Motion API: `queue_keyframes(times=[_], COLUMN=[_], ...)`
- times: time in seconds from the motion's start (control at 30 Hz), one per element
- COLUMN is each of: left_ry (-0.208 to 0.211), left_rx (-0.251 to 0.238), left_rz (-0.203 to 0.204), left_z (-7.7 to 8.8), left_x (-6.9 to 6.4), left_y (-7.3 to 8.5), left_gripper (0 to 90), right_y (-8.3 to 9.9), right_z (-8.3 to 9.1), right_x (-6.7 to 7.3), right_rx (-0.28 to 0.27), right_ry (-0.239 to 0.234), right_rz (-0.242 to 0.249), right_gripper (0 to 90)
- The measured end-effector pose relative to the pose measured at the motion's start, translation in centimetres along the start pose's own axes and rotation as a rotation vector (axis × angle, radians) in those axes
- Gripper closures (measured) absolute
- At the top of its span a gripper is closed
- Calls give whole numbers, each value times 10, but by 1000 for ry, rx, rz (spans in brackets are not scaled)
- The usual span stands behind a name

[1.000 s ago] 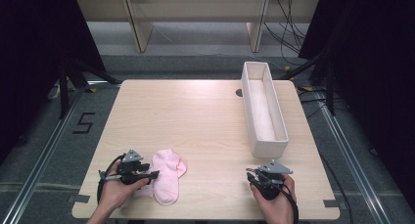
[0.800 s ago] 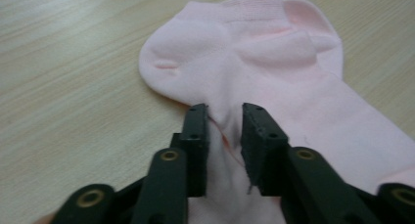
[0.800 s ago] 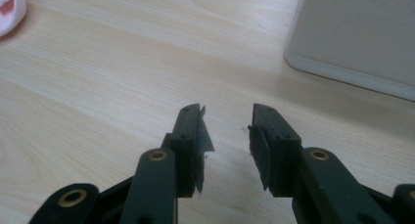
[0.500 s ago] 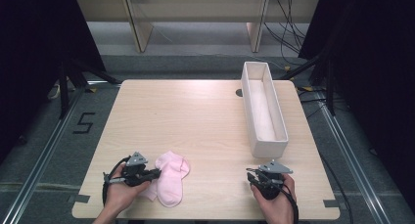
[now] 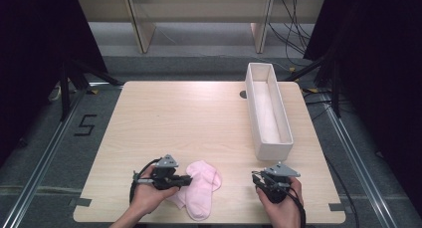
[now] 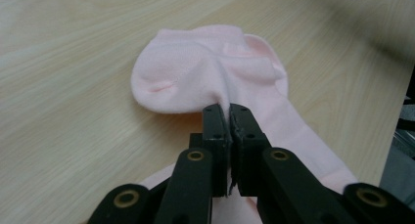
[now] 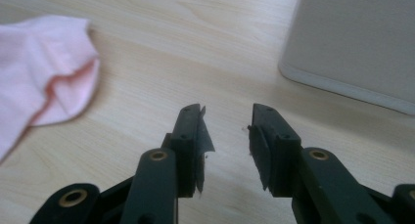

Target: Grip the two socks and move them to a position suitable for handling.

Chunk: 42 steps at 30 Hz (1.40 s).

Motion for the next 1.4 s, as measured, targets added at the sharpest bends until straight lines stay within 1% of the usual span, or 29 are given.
queue_keyframes(times=[0.07,0.1,0.2,0.23,0.27,0.33,0.37,0.4,0.43,0.5,0.57,0.6,0.63,0.67,0.7,0.73,0.77,0.8,0.83,0.87,0.9,0.93,0.97,1.13,1.23,1.27,1.3,1.37,1.4], left_ry=[8,10,-8,-15,-24,-41,-56,-61,-65,-63,-63,-63,-68,-68,-60,-60,-54,-54,-63,-63,-64,-66,-70,-82,-89,-89,-87,-87,-87], left_rx=[12,16,25,12,11,-11,-10,6,-9,6,13,13,19,19,25,31,21,21,35,35,37,20,32,17,5,11,1,2,2], left_rz=[-5,-11,-40,-61,-97,-95,-122,-149,-156,-185,-201,-201,-206,-206,-210,-202,-190,-190,-197,-197,-198,-183,-192,-189,-184,-194,-196,-201,-205], left_z=[-11,-20,-25,-25,-22,-20,-15,-10,-6,3,10,10,13,13,14,16,16,16,20,20,23,23,25,29,30,31,31,31,31], left_x=[-1,-3,-6,-9,-10,-13,-15,-16,-19,-22,-22,-22,-20,-20,-19,-18,-18,-18,-16,-16,-14,-14,-13,-9,-8,-8,-7,-6,-6], left_y=[-3,-5,-7,-9,-10,-11,-12,-12,-12,-11,-9,-9,-6,-6,-3,0,2,2,5,5,8,8,9,10,11,11,12,12,12], left_gripper=[854,841,787,673,627,560,557,557,568,572,589,596,606,615,627,631,635,641,644,645,646,647,646,636,627,623,616,613,609], right_y=[-1,-1,-1,-3,-4,-7,-13,-13,-18,-19,-16,-16,-11,-11,-4,-2,0,0,4,4,7,9,10,18,23,24,24,25,24], right_z=[1,1,1,0,-1,0,-1,-1,1,2,4,4,7,7,9,7,10,10,10,10,11,12,12,9,6,3,0,-2,0], right_x=[-1,3,10,12,15,16,20,20,25,28,44,44,57,57,72,77,83,83,95,95,104,109,114,126,128,130,129,130,130], right_rx=[-4,8,0,-2,-11,14,2,2,7,13,47,47,81,81,115,96,119,119,95,95,94,103,95,106,156,135,113,87,114], right_ry=[-8,-53,-54,-71,-82,-96,-126,-126,-148,-166,-251,-251,-289,-289,-321,-338,-353,-353,-391,-391,-434,-452,-473,-487,-444,-453,-460,-461,-462], right_rz=[63,47,51,93,81,92,119,119,120,124,131,131,156,156,177,191,216,216,287,287,340,349,391,450,471,481,529,551,540], right_gripper=[649,650,654,661,666,676,706,706,740,748,761,761,756,756,742,737,730,730,716,716,711,708,705,692,696,702,723,737,763])
Point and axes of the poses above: each handheld gripper's, and its own axes: z roughly backward along the jaws, y roughly out of its underside, x roughly to its left, the point moved 3 cm from there along -z, roughly forward along the jaws, and after that the axes turned 9 degrees about y, right-handed, at the moved point
